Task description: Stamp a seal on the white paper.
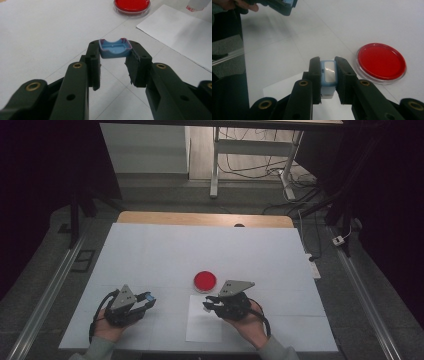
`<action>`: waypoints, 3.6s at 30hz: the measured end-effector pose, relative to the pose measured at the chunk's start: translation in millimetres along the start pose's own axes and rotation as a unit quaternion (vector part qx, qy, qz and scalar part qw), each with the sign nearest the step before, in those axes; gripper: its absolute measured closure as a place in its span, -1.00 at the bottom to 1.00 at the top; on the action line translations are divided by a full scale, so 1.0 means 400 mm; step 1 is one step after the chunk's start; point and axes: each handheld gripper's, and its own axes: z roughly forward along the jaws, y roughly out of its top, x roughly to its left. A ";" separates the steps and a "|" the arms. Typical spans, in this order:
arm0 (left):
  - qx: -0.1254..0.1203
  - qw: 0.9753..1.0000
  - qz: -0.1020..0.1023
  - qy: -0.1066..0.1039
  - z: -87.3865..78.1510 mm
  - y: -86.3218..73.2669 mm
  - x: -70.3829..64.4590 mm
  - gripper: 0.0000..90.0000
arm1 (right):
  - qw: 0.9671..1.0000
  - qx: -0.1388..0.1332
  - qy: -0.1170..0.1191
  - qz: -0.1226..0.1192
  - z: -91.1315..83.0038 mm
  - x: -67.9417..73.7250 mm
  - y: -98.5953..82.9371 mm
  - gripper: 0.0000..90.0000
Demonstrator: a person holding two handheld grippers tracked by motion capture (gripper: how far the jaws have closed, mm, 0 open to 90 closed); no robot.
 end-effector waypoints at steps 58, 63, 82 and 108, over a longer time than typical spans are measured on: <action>0.002 1.000 0.003 -0.002 0.000 0.001 -0.001 0.45 | 0.998 0.052 0.007 -0.029 0.070 0.002 -0.033 0.67; 0.002 1.000 0.003 -0.002 0.000 0.001 -0.001 0.45 | 0.998 0.059 0.006 -0.031 0.073 0.003 -0.033 0.68; 0.002 1.000 0.003 -0.001 -0.001 0.000 -0.001 0.45 | 0.997 0.068 0.005 -0.032 0.078 0.004 -0.038 0.68; 0.001 1.000 0.002 -0.002 -0.001 0.001 -0.003 0.45 | 0.998 0.059 0.004 -0.032 0.077 0.005 -0.046 0.68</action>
